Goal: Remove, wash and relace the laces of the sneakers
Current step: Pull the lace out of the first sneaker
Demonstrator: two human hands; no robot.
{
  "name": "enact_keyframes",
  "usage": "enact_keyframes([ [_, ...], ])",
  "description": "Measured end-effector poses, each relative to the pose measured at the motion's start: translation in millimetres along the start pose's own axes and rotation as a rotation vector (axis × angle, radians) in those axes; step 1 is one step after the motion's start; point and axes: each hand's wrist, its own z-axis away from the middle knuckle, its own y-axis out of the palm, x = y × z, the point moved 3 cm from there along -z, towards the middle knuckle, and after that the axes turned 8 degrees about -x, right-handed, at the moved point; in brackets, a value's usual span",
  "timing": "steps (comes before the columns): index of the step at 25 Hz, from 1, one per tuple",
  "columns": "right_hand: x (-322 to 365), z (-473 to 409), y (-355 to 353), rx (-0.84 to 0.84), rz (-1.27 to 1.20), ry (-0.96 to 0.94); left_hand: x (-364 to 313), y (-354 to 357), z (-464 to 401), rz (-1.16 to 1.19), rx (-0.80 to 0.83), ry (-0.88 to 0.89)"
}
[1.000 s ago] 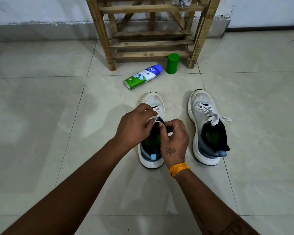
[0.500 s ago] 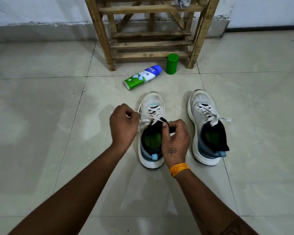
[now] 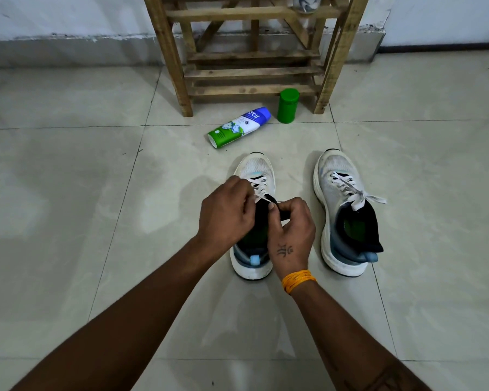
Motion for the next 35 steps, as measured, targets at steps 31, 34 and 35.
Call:
enact_keyframes([
  [31, -1, -20, 13, 0.273, -0.365, 0.605, 2, 11, 2, 0.328, 0.051, -0.266],
  [34, -5, -12, 5, 0.224, -0.2, 0.395, -1, 10, 6, 0.296, 0.04, -0.269],
  [35, -5, -8, 2, 0.192, -0.105, 0.263, -1, 9, 6, 0.282, 0.034, -0.265],
])
